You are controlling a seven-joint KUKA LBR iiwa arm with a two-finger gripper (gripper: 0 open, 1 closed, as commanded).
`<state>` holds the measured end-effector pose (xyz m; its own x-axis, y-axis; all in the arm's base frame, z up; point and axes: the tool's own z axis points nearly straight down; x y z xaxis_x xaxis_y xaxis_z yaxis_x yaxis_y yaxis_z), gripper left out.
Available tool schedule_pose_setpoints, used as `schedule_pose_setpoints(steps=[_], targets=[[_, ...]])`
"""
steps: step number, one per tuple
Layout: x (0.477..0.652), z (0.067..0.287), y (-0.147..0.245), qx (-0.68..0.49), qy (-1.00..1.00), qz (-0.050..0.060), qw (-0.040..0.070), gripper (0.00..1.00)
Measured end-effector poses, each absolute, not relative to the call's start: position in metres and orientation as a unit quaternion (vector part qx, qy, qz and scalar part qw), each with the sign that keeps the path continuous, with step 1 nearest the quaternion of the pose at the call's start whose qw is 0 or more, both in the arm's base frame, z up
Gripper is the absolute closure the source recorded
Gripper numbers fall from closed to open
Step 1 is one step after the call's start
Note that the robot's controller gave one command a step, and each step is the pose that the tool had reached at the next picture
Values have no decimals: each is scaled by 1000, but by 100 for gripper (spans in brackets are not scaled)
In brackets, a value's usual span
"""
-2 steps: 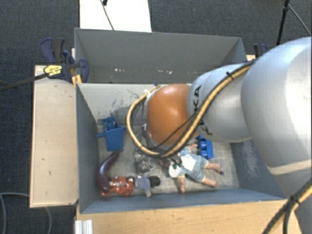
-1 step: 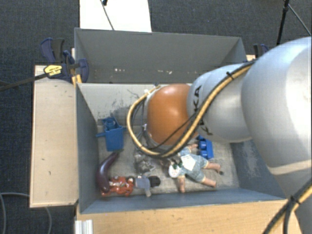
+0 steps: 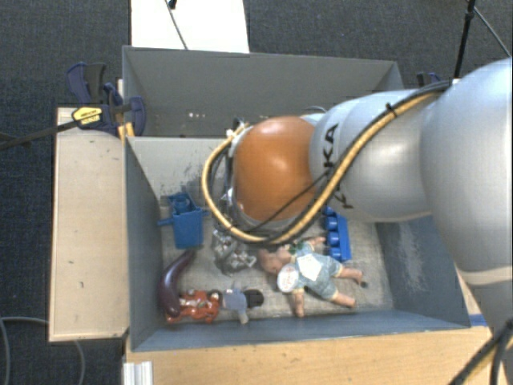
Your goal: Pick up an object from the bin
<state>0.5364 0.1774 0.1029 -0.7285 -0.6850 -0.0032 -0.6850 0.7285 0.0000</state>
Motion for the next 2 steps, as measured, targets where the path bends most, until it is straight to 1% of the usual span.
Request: schedule_pose_setpoints(steps=[1,2], targets=[[536,103,177,-368,930,1,1,100],[540,111,184,-357,934,1,1,100]])
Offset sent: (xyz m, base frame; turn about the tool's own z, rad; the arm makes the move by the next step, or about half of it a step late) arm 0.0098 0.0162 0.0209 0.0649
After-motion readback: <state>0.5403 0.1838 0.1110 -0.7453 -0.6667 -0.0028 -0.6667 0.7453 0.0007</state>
